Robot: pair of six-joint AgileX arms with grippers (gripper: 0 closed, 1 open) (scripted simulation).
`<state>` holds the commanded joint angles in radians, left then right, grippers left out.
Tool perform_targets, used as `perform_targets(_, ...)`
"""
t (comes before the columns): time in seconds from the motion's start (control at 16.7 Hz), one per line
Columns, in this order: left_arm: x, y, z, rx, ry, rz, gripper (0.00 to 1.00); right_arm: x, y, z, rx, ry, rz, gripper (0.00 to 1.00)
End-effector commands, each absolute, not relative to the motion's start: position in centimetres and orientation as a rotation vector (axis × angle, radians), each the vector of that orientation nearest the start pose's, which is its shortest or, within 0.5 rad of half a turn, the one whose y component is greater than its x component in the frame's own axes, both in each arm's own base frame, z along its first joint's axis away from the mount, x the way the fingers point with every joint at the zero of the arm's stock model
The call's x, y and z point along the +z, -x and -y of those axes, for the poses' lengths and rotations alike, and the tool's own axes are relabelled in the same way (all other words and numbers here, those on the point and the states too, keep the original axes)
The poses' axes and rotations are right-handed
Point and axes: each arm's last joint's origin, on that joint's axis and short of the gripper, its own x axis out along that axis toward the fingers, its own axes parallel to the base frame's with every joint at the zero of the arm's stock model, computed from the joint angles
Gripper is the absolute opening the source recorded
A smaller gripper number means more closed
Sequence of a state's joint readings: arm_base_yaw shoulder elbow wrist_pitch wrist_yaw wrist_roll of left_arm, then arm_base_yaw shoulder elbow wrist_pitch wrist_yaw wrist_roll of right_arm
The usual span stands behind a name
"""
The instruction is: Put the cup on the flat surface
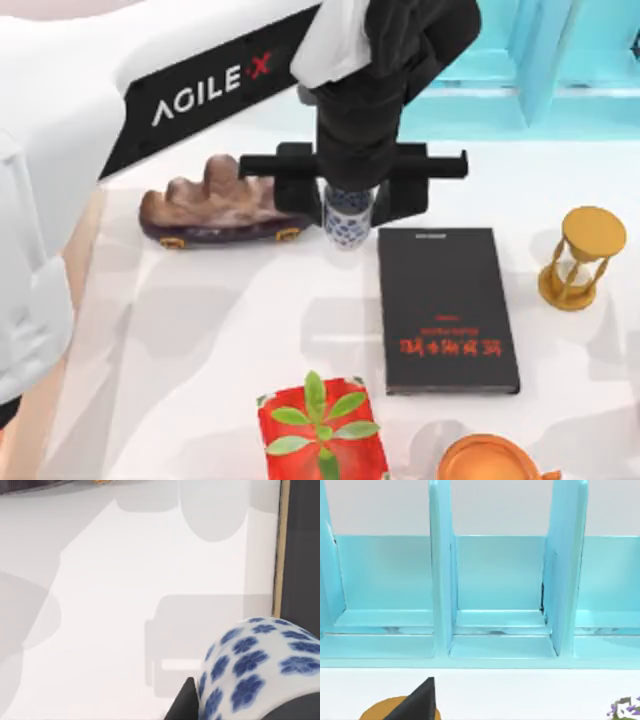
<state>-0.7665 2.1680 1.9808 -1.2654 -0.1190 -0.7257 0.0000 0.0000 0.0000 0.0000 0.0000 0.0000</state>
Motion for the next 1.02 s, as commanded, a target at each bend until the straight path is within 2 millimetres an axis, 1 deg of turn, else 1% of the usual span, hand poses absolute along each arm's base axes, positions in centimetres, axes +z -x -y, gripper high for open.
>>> perform_targets(0.12,22.1,-32.5,29.6,-0.009,-0.02,-1.398,0.0,16.0,-10.6,0.1,0.0,0.0,0.0,1.0)
perform_targets(0.42,18.0,-33.1,29.5,-0.01,-0.014,-1.397,0.0,16.0,-10.6,0.1,0.0,0.0,0.0,1.0)
perform_targets(0.48,17.6,-33.1,29.5,-0.011,-0.018,-1.4,0.0,16.0,-10.6,0.1,0.0,0.0,0.0,1.0)
perform_targets(0.72,17.5,-33.1,29.5,-0.011,-0.019,-1.401,0.0,16.0,-10.6,0.1,0.0,0.0,0.0,1.0)
perform_targets(1.02,17.5,-33.1,29.5,-0.011,-0.019,-1.401,0.38,16.0,-10.6,0.1,0.0,0.0,0.0,1.0)
